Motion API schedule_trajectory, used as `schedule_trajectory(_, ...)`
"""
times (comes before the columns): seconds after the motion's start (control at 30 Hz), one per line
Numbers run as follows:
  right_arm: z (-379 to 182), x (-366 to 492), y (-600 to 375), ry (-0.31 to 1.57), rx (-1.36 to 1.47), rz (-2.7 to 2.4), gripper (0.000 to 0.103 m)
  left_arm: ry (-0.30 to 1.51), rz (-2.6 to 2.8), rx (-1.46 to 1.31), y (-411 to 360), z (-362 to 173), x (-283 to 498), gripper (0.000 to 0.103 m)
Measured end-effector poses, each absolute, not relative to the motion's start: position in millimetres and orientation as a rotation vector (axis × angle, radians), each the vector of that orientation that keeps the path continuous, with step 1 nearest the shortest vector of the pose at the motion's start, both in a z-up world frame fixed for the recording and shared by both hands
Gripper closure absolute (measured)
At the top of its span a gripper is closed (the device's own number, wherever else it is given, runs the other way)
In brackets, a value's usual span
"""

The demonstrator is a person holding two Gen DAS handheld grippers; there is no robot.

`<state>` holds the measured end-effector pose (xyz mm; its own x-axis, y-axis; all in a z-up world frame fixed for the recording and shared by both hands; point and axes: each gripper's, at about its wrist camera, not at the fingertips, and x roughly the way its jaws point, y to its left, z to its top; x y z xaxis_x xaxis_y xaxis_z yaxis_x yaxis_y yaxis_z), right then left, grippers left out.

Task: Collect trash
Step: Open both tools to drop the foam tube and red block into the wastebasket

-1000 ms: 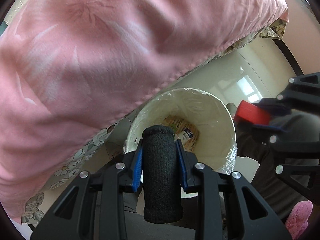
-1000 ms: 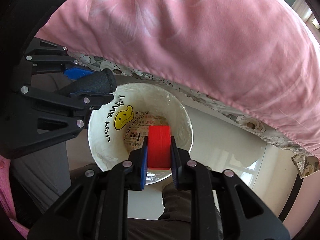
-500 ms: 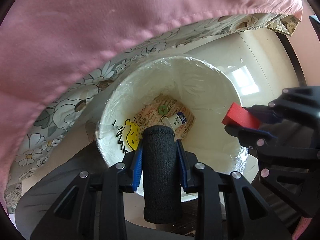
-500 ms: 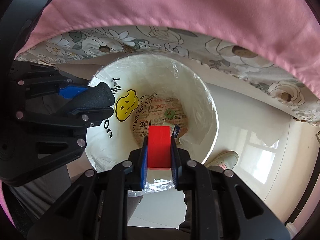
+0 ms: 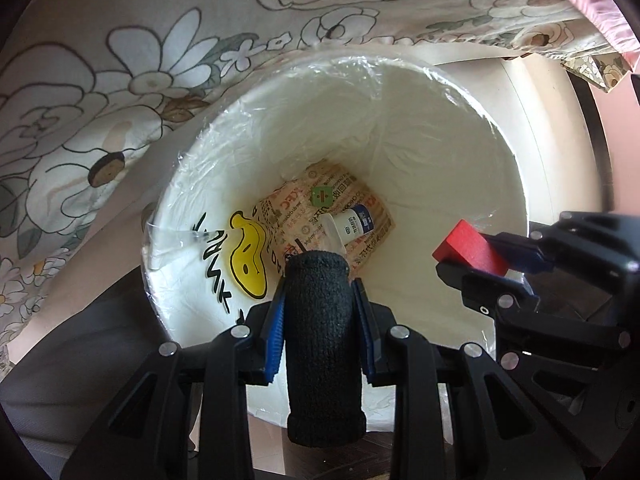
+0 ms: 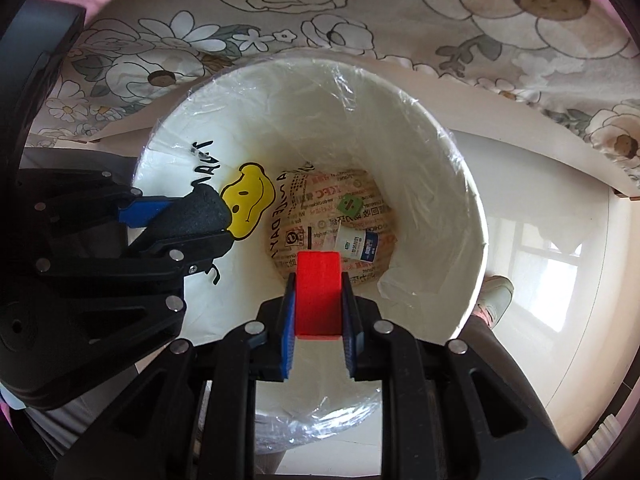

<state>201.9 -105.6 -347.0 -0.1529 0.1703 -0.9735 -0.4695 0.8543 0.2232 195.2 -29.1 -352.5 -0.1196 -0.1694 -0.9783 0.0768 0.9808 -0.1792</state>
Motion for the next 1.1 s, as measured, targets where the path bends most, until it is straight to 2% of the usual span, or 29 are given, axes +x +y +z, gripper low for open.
schedule_trajectory(0.4, -379.1, 205.3, -104.2, 1.702, -0.237, 0.547, 0.082, 1.708, -0.203, -0.015, -30.5, -383.9, 188.2, 0.07)
schedule_trajectory(0.77, -398.1, 203.2, -103.6, 1.714, -0.281, 0.535, 0.082, 1.633, -0.247, 0.021, -36.4, -387.0, 191.2, 0.069)
schedule_trajectory(0.9, -396.8, 203.3, -106.8, 1.707, -0.281, 0.531, 0.081, 1.617, -0.222, 0.049, -36.4, -383.6, 192.0, 0.051)
schedule_trajectory(1.1, -392.7, 200.2, -110.6, 1.691, -0.286, 0.524, 0.081, 1.614, -0.226, 0.049, -35.0, -380.3, 191.2, 0.045)
